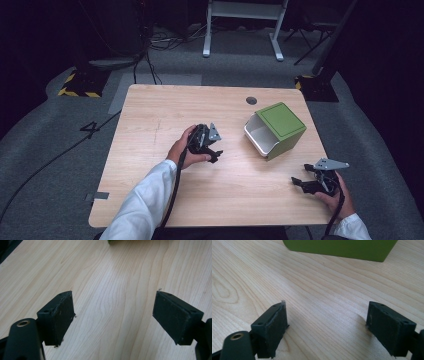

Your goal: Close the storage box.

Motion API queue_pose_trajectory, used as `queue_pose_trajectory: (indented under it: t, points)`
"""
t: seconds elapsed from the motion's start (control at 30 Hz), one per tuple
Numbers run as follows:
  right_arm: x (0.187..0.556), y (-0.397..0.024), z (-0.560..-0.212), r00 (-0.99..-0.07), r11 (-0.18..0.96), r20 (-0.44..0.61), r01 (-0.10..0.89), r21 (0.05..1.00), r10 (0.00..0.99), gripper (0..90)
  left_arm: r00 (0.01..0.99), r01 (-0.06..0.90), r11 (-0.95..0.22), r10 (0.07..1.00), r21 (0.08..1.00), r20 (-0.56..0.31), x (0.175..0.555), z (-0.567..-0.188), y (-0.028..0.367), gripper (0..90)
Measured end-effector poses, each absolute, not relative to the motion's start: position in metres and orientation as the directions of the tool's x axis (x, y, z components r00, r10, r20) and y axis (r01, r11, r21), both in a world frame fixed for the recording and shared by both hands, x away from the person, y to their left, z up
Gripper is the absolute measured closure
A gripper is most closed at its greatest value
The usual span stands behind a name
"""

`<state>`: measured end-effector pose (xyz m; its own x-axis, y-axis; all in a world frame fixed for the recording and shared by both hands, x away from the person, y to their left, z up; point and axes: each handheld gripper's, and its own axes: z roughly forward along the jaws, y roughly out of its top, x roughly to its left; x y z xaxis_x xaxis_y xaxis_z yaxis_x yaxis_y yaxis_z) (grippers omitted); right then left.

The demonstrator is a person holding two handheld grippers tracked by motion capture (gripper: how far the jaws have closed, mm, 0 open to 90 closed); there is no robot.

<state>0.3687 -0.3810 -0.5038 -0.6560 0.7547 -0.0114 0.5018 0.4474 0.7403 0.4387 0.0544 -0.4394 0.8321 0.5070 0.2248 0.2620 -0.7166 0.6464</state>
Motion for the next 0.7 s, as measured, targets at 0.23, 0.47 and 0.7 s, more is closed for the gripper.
queue_pose_trajectory:
  t: [0.23,0.47,0.7]
  points:
    - [0.369,-0.381,-0.504,-0.656,0.446,-0.009,0.503,0.740,0.755,17.1,0.810,0.272,-0.732,0.525,0.625,0.262,0.428,-0.438,0.076,18.3]
    - [0.369,-0.381,-0.504,-0.656,0.446,-0.009,0.503,0.740,0.755,17.1,0.790,0.288,-0.737,0.544,0.611,0.283,0.416,-0.439,0.098,18.3]
    - [0.369,-0.381,-0.504,-0.657,0.446,-0.009,0.502,0.741,0.754,17.0,0.764,0.311,-0.734,0.571,0.604,0.301,0.406,-0.444,0.119,18.3]
